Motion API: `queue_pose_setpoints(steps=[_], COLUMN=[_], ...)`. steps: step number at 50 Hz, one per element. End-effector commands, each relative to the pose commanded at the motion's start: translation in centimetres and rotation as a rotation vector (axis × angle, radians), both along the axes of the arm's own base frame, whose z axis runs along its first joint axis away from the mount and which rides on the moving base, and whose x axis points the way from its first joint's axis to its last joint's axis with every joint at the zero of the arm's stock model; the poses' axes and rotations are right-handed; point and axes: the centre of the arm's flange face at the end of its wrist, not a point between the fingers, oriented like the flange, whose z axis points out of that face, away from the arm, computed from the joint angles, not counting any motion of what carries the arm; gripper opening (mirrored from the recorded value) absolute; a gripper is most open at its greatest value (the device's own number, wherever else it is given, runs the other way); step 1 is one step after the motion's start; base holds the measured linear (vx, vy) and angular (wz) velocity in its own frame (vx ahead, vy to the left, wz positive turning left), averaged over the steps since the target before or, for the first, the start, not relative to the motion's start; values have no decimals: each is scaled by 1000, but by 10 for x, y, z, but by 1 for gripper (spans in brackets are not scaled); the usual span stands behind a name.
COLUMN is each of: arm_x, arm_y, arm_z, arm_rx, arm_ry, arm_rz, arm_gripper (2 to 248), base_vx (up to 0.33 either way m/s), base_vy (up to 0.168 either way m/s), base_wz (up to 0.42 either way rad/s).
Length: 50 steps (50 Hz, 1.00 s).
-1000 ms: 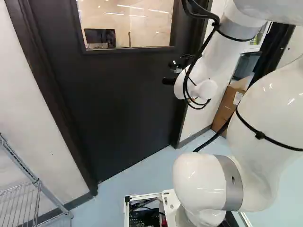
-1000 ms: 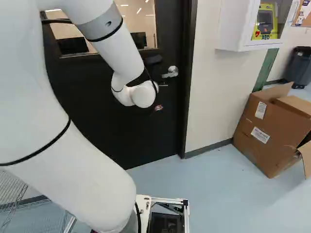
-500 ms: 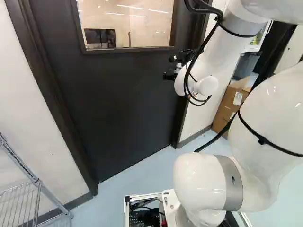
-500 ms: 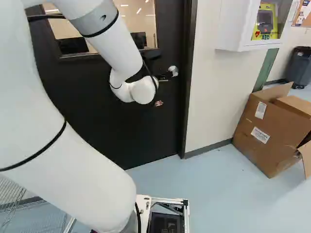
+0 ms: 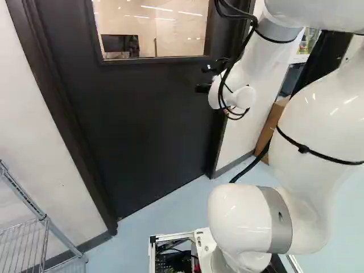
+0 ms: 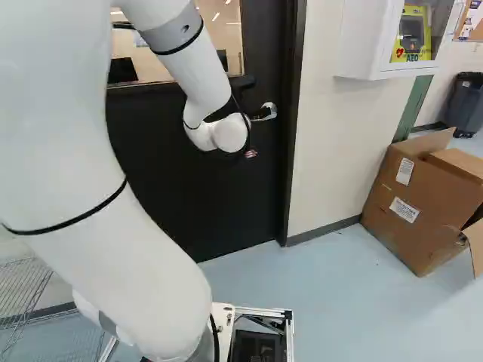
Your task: Open the door and move inside
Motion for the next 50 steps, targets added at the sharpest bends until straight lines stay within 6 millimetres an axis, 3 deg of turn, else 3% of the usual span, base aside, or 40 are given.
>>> queue_pose_setpoints(steps=[19, 50], arm_x=[32, 37], arm_y=[-2, -3], arm_z=[-10, -43], arm_rx=[3, 19], arm_ry=[14, 79], arm_rz=[11, 12], arm_gripper=[247, 247], base_vx=[0, 0], base_vy=[0, 0], base_wz=[0, 0])
